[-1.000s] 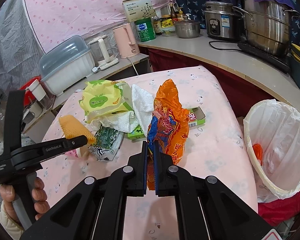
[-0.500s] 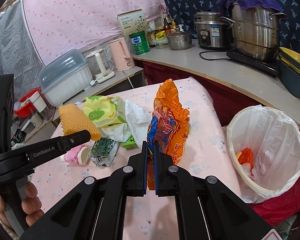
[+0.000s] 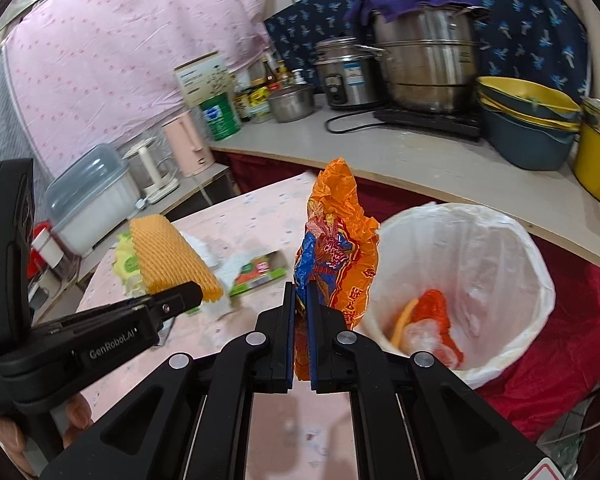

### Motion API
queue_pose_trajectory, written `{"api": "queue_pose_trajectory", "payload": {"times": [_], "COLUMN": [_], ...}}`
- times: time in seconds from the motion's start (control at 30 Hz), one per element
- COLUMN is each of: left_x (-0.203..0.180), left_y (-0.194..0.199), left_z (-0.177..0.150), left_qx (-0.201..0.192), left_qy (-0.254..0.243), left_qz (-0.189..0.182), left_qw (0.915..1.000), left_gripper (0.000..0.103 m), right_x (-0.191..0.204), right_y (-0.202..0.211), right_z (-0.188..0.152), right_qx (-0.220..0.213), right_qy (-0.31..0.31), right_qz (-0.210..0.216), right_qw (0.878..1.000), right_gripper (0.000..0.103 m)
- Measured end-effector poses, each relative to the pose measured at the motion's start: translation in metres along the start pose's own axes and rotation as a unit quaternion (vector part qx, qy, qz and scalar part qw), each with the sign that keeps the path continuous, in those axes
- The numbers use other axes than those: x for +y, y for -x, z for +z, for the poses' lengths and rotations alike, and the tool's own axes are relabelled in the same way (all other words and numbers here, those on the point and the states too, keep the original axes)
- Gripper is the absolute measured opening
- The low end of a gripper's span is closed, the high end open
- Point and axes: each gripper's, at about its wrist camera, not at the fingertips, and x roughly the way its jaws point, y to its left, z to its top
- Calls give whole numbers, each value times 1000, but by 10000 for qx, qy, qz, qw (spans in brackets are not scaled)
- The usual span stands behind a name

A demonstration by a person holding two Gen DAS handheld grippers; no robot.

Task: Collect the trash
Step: 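Carry the foam net and wrapper over the white bin and open both grippers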

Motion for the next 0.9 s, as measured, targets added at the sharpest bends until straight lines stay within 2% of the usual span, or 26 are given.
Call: {"api": "queue_pose_trajectory", "payload": {"times": [0.2, 0.37, 0.5, 0.63, 0.73, 0.8, 0.83, 0.9], "left_x": [-49, -86, -116, -139, -149, -153, -153, -150], "left_y": [-25, -45, -64, -86, -103, -113, -117, -122], "left_z": [-4, -7, -10, -16, -20, -20, -20, -18], "left_qx": [248, 459, 691, 978, 1115, 1156, 1166, 1174], "left_qy": [-503, -946, -1464, -1964, -2232, -2257, -2238, -2152], "left_qz": [-231, -492, -780, -1011, -1045, -1012, -1003, -995], "left_qw": [9982, 9932, 9837, 9704, 9627, 9620, 9624, 9644], "left_gripper": [9, 9, 9, 9, 11, 11, 13, 31], "right_x": [-47, -81, -105, -125, -136, -140, -140, -142], "right_y": [9, 15, 16, 14, 10, 7, 6, 3], "right_z": [0, 0, -1, -3, -4, -5, -5, -5], "right_qx": [-104, -176, -204, -190, -163, -134, -124, -103], "right_qy": [-400, -686, -886, -1052, -1142, -1177, -1184, -1194], "right_qz": [-316, -574, -747, -893, -961, -991, -1003, -1016], "right_qw": [9986, 9958, 9931, 9903, 9887, 9880, 9878, 9876], "right_gripper": [5, 5, 5, 5, 5, 5, 5, 5]}}
